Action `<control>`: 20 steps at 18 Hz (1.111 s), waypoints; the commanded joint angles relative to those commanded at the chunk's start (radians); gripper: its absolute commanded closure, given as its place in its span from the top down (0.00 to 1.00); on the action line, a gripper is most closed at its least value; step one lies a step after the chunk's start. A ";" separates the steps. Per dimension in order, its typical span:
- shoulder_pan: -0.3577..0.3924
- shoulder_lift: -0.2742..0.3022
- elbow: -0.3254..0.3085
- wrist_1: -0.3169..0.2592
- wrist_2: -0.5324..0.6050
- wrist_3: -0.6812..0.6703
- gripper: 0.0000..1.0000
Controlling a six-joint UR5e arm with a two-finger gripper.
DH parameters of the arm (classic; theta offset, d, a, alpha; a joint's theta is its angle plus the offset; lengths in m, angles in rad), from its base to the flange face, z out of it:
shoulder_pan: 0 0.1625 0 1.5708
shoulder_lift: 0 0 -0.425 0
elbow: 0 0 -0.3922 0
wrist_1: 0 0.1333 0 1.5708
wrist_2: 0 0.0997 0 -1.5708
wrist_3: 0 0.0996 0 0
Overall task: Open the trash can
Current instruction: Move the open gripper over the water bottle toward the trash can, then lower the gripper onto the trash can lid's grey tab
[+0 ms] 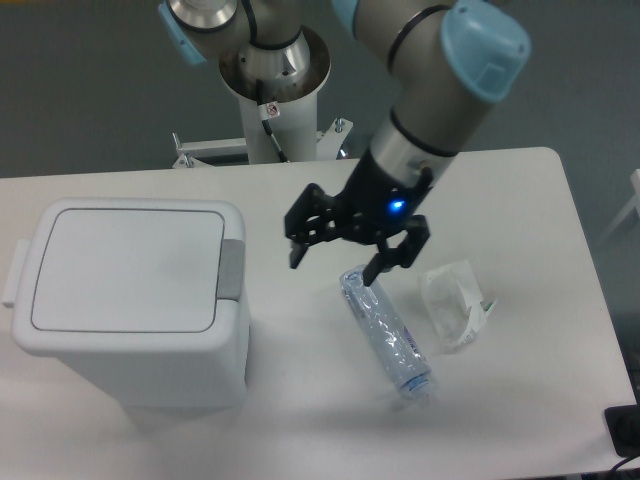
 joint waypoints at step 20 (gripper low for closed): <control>-0.057 0.026 -0.077 0.054 0.032 -0.065 1.00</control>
